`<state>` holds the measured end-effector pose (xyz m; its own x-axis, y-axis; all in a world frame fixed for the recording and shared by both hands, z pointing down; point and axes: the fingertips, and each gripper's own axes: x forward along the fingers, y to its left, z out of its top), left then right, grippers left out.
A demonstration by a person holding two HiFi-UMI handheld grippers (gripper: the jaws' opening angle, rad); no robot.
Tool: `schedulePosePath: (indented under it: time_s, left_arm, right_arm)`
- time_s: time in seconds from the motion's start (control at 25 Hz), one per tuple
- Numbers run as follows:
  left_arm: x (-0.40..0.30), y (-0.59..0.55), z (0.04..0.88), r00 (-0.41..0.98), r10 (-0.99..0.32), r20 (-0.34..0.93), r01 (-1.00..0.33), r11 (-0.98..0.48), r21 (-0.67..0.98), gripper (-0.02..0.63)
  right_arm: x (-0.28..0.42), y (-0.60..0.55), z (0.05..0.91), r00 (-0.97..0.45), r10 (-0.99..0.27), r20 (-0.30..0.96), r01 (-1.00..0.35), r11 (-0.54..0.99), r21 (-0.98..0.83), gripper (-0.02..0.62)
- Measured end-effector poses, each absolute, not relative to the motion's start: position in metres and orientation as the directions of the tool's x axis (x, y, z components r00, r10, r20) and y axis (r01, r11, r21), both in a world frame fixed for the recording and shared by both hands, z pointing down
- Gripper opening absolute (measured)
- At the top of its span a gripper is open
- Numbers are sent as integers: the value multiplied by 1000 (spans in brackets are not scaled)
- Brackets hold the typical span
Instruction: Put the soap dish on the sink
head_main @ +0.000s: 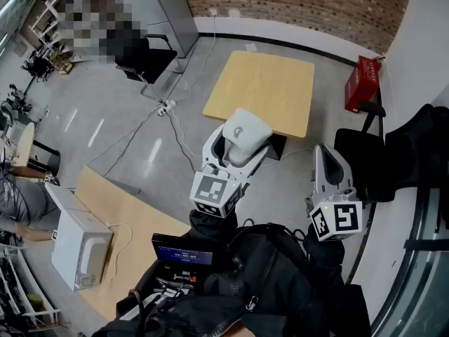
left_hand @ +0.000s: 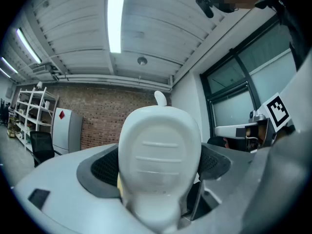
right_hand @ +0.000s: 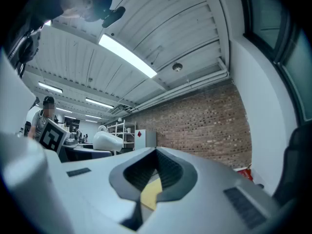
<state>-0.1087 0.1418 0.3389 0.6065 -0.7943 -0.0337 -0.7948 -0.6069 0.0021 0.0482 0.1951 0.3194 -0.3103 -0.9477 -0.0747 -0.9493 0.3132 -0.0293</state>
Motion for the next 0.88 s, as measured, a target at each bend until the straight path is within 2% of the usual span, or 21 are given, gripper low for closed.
schedulePosePath:
  time_s: [0.88]
  left_arm:
    - [-81,142,348,621,-784,-14,-784,-621,-1,468]
  right_arm:
    - [74,194,335,-313,-948,-50,-947,316,-59,5]
